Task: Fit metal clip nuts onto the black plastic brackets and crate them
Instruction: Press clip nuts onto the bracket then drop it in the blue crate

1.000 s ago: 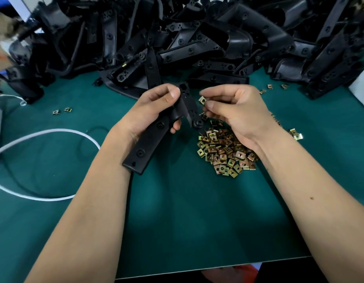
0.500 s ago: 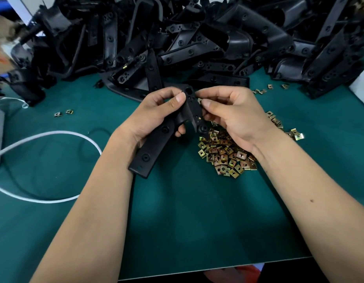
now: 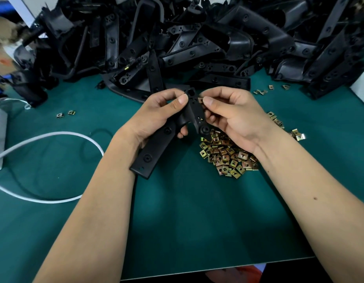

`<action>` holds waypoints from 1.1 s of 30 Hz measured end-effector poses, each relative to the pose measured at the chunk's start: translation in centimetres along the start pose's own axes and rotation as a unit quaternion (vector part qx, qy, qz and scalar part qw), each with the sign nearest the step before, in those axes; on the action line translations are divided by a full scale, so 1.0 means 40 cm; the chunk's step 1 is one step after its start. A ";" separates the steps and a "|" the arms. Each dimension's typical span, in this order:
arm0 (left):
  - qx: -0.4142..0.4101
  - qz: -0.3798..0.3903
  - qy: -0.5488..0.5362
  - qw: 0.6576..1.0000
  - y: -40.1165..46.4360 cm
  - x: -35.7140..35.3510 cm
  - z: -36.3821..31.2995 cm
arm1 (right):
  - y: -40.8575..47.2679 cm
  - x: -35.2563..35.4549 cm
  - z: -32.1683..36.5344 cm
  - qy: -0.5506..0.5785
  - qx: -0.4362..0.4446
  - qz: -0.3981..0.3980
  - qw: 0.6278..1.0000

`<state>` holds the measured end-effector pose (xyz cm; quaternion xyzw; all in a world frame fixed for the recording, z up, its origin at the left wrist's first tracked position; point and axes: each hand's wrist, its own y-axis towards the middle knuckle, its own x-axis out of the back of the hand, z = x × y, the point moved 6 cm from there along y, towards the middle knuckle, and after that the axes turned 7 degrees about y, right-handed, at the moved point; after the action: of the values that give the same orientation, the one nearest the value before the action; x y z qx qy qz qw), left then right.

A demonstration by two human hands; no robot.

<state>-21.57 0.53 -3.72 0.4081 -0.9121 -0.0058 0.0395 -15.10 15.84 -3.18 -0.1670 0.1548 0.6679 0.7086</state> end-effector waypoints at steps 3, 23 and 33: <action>0.005 0.003 0.012 1.000 -0.003 -0.003 -0.005 | 0.000 0.005 0.004 -0.011 0.008 -0.012 1.000; 0.013 0.002 0.058 0.998 0.003 -0.026 -0.007 | -0.004 0.019 0.031 -0.093 0.037 -0.012 0.995; -0.002 -0.023 0.100 0.995 0.010 -0.041 -0.003 | 0.000 0.031 0.059 -0.226 0.073 0.014 0.971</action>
<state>-20.80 2.02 -3.67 0.4278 -0.8938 0.0324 0.1310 -15.03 18.00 -1.62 0.0427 0.0417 0.6850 0.7261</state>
